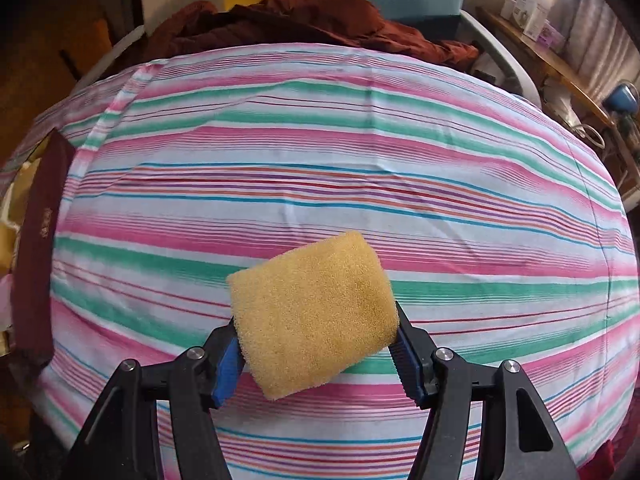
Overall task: Organize objects
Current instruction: 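Carry the purple packet and sponge over the gold tray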
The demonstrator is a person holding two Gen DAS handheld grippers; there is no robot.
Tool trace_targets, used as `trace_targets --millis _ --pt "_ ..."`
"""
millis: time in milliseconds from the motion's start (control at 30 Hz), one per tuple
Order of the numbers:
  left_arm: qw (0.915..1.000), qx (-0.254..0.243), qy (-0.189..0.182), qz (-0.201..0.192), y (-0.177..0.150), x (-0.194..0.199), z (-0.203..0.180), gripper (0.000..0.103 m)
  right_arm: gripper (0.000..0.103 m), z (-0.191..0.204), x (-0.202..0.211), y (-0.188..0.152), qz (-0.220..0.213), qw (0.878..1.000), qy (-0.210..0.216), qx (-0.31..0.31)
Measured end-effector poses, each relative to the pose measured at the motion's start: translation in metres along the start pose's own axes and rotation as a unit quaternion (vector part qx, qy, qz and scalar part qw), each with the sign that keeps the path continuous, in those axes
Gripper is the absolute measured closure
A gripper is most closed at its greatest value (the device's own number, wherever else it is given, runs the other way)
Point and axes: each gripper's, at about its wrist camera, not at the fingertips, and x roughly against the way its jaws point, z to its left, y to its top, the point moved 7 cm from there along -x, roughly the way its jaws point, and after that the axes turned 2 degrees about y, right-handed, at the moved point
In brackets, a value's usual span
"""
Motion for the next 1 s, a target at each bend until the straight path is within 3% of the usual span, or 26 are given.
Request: trace_targets --millis 267,600,767,1000 --pt "0.9975 0.062 0.023 -0.024 -0.005 0.040 0.062 0.063 0.039 0.099 0.027 0.005 -0.036 0.996 0.068 0.055" --pt "0.9805 0.169 0.092 -0.038 -0.030 0.074 0.171 0.063 0.039 0.221 0.073 0.010 -0.094 0.977 0.155 0.115" --pt "0.9727 0.200 0.112 -0.037 -0.044 0.080 0.200 0.063 0.038 0.265 0.076 0.009 -0.098 0.968 0.175 0.148" --pt "0.9684 0.223 0.106 -0.039 -0.049 0.079 0.217 0.063 0.038 0.291 0.065 0.025 -0.095 0.969 0.164 0.156"
